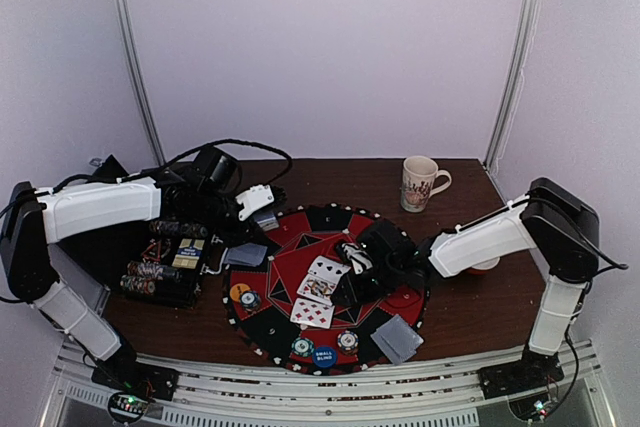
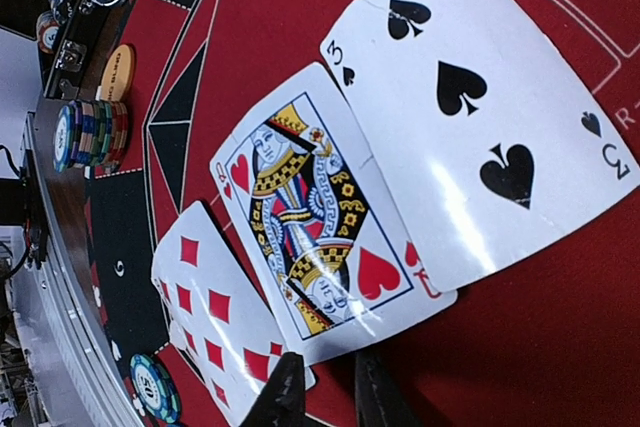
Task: Distribute texas hold em gaming equipment
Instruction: Adjust the poker card in the community card area.
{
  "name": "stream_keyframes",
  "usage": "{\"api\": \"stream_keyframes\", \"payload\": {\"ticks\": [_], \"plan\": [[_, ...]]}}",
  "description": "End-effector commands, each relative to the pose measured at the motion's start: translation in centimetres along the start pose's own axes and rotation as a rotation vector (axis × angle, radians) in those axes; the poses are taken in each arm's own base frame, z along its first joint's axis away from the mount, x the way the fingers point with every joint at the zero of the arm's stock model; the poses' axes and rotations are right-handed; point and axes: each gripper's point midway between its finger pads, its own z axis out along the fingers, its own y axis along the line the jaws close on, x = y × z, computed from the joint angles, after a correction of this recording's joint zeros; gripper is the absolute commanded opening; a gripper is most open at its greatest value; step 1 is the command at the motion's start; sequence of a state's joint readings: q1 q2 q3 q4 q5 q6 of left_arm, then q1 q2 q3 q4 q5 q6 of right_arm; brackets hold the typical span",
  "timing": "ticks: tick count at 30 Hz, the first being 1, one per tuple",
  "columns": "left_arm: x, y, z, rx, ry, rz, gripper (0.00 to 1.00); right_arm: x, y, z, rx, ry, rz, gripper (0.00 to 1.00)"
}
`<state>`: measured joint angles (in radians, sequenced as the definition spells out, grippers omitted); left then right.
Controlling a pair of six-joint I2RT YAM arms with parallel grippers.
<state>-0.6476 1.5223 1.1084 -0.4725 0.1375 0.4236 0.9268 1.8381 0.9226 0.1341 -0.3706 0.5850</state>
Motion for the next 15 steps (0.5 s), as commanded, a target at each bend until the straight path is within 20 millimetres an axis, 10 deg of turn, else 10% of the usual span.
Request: {"api": "stream_keyframes", "payload": {"ticks": [1, 9, 15], "plan": [[-1.1, 0.7, -0.4, -0.026, -0.039, -0.003, 0.33, 0.6, -0.4, -1.5, 0.061, 0.037, -0.032, 0.23], [-1.1, 0.6, -0.3, -0.021, -0.038, -0.002, 0.33, -3.4, -1.8, -5.1, 0.14, -0.05, -0.023, 0.25], [-1.0, 0.7, -0.3, -0.024, -0.037, -0.002, 0.33, -0.6, -0.9, -4.0, 0.116, 0.033, -0.036, 0.22]]}}
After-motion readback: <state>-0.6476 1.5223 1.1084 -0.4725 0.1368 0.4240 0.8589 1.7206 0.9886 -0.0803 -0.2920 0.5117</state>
